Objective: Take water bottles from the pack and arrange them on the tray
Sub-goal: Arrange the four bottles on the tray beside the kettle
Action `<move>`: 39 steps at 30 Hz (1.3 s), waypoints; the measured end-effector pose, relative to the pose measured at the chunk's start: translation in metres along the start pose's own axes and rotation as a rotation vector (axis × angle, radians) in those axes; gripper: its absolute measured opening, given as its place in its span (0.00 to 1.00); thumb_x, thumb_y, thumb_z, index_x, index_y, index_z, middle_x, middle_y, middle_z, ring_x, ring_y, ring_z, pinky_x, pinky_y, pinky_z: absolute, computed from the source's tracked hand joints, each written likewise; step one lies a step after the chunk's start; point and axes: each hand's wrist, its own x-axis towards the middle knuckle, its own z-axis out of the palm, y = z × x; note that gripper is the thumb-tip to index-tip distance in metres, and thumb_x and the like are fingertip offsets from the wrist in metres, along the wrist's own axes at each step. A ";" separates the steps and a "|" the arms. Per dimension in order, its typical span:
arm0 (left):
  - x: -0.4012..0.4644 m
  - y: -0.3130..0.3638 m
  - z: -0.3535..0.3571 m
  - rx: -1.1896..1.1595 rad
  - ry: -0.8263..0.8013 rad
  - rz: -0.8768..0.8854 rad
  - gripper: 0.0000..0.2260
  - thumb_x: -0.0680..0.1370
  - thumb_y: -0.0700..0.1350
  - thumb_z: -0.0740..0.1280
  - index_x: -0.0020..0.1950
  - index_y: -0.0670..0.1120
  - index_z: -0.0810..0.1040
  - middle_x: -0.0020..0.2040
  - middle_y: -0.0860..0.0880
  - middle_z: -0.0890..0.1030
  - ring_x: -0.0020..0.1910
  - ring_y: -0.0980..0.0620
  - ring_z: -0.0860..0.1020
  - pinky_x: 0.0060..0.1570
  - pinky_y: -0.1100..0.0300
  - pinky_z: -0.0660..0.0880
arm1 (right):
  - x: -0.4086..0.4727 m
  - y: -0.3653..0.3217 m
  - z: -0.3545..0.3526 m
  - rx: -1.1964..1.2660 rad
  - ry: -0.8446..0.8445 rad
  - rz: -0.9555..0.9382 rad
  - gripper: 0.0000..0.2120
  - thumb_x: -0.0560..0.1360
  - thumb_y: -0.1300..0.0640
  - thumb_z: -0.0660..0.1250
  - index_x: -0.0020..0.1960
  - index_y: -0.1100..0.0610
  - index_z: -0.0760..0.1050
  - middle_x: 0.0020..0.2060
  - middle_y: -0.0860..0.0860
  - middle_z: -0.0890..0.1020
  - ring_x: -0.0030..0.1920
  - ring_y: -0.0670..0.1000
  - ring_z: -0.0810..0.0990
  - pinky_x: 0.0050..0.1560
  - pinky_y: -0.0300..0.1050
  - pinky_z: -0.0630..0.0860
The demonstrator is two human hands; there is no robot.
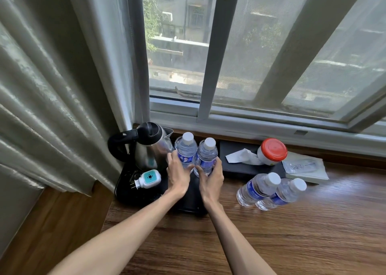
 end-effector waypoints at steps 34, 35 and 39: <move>-0.137 0.061 0.107 -0.097 -0.464 0.177 0.31 0.64 0.55 0.78 0.63 0.49 0.73 0.61 0.51 0.79 0.61 0.53 0.76 0.55 0.61 0.71 | -0.007 0.105 -0.238 -0.092 -0.069 0.241 0.27 0.68 0.57 0.78 0.61 0.58 0.69 0.56 0.54 0.80 0.55 0.54 0.81 0.57 0.48 0.76; -0.140 0.062 0.109 -0.110 -0.441 0.174 0.30 0.62 0.57 0.77 0.60 0.51 0.74 0.60 0.51 0.79 0.60 0.54 0.77 0.54 0.61 0.71 | -0.005 0.107 -0.236 -0.091 -0.086 0.206 0.31 0.68 0.56 0.79 0.65 0.57 0.67 0.60 0.53 0.77 0.59 0.53 0.79 0.60 0.50 0.75; -0.144 0.056 0.123 -0.196 -0.318 0.164 0.32 0.62 0.63 0.79 0.60 0.51 0.76 0.58 0.54 0.82 0.58 0.55 0.79 0.57 0.53 0.77 | 0.002 0.103 -0.231 -0.020 -0.173 0.075 0.39 0.68 0.49 0.80 0.73 0.51 0.66 0.64 0.44 0.76 0.63 0.43 0.75 0.62 0.43 0.72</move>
